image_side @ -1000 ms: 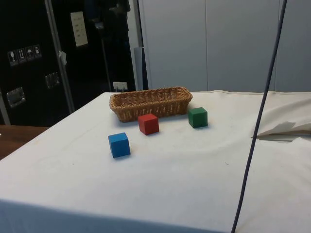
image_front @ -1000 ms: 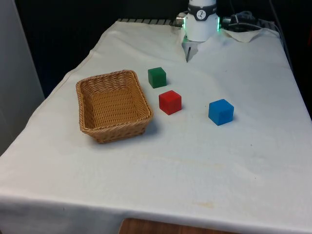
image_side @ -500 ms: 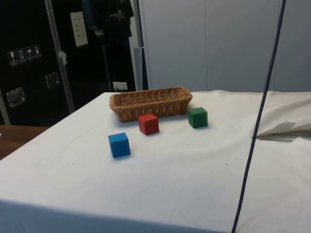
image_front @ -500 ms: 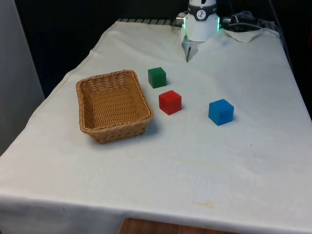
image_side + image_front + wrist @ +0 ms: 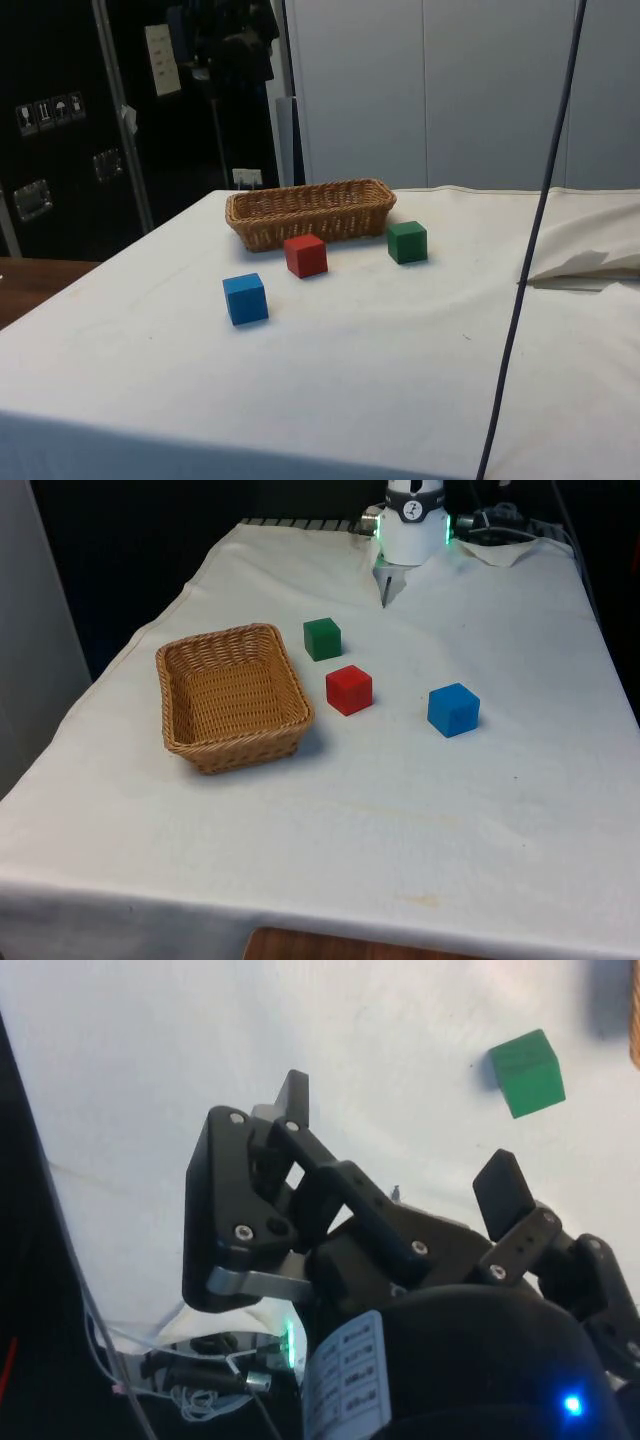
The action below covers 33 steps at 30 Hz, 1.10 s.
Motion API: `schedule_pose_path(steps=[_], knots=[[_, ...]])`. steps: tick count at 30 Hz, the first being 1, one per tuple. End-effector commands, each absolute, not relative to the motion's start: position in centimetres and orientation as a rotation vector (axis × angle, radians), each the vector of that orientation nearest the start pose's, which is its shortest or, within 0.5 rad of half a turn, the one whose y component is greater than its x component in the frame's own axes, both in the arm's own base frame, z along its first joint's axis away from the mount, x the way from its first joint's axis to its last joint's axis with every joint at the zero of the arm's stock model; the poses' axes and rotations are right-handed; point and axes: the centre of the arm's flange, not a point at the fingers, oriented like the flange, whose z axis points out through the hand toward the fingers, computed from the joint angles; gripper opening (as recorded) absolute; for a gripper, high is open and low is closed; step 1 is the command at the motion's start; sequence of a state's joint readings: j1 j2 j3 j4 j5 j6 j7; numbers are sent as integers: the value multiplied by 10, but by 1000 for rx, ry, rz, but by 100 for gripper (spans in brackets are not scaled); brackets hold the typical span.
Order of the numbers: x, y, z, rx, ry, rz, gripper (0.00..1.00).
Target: Pick up the blue cube and place it into the basket.
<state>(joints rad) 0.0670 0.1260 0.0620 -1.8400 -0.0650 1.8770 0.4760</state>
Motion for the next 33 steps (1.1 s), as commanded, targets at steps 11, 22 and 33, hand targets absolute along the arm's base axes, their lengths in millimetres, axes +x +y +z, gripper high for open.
schedule_pose_path(steps=[11,22,33], knots=[[585,70,445,-3201,605,31,100],[588,74,430,-3192,708,-25,100],[591,73,412,-3141,830,5,100]])
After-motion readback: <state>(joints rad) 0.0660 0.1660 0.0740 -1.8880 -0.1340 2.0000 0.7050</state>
